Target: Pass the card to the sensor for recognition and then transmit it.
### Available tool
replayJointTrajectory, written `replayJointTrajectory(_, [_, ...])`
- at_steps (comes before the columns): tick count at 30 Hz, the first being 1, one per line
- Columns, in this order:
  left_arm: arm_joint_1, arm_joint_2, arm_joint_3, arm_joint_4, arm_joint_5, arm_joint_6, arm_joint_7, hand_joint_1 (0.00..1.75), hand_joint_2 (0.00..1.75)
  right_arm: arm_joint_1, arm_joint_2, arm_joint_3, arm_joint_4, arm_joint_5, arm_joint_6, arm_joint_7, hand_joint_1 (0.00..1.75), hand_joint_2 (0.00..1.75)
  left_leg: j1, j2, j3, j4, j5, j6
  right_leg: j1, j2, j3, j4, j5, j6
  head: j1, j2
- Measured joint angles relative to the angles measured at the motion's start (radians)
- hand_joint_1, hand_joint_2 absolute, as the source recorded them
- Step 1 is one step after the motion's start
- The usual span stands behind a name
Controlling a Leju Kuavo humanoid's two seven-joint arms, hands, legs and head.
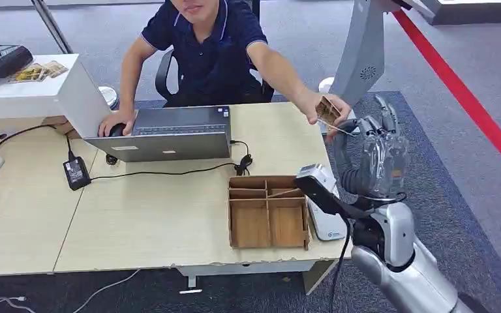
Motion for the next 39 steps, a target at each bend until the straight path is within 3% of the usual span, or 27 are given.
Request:
replayJointTrajectory(9, [0.000,-0.003,-0.001,0.000,-0.004,0.000,0.000,0.00,0.00,-0.033,0.035,0.044,0.123,-0.030,-0.002,-0.010,1.73,1.75,0.000,-0.001,-0.001,0.000,0.001,0.000,0.000,0.000,-0.001,0.000,0.000,0.000,0.000,0.000])
replayJointTrajectory(10, [0.000,-0.004,-0.001,0.000,-0.003,0.000,0.000,0.00,0.00,-0.037,0.037,0.047,0.133,-0.032,-0.002,-0.010,1.33,1.75,0.000,-0.001,-0.001,0.000,0.001,0.000,0.000,0.000,-0.001,0.000,0.000,0.000,0.000,0.000])
replayJointTrajectory(11, [0.000,-0.004,-0.001,0.000,-0.003,0.000,0.000,0.00,0.00,-0.040,0.038,0.048,0.141,-0.033,-0.002,-0.010,0.00,1.75,0.000,-0.001,-0.001,0.000,0.001,0.000,0.000,0.000,-0.001,0.000,0.000,0.000,0.000,0.000])
replayJointTrajectory(27, [0.000,-0.007,-0.001,0.000,0.003,0.002,0.000,0.00,0.00,-0.058,0.052,0.087,0.219,-0.001,-0.036,-0.007,0.00,1.75,0.000,-0.001,-0.001,0.000,0.001,0.000,0.000,0.000,-0.002,0.001,0.001,0.000,0.000,0.000])
replayJointTrajectory(33, [0.000,-0.007,-0.001,0.000,0.016,0.008,0.005,0.00,0.00,-0.054,0.063,0.094,0.233,-0.053,-0.081,-0.010,0.00,1.75,0.000,-0.001,-0.001,0.000,0.001,0.000,0.000,0.000,-0.002,0.001,0.001,0.000,0.000,0.000])
replayJointTrajectory(36, [0.001,-0.007,-0.001,0.000,0.023,0.009,0.009,0.00,0.00,-0.025,0.079,0.089,0.235,-0.076,-0.106,-0.036,0.00,1.75,0.000,-0.001,-0.001,0.000,0.001,0.000,0.000,0.000,-0.002,0.001,0.001,0.000,0.000,0.000])
replayJointTrajectory(39, [0.001,-0.007,-0.001,0.000,0.035,0.011,0.017,0.00,0.00,0.030,0.115,0.051,0.234,-0.084,-0.109,-0.107,0.00,1.75,0.000,-0.001,-0.001,0.000,0.001,0.000,0.000,0.000,-0.002,0.001,0.001,0.000,0.000,0.000])
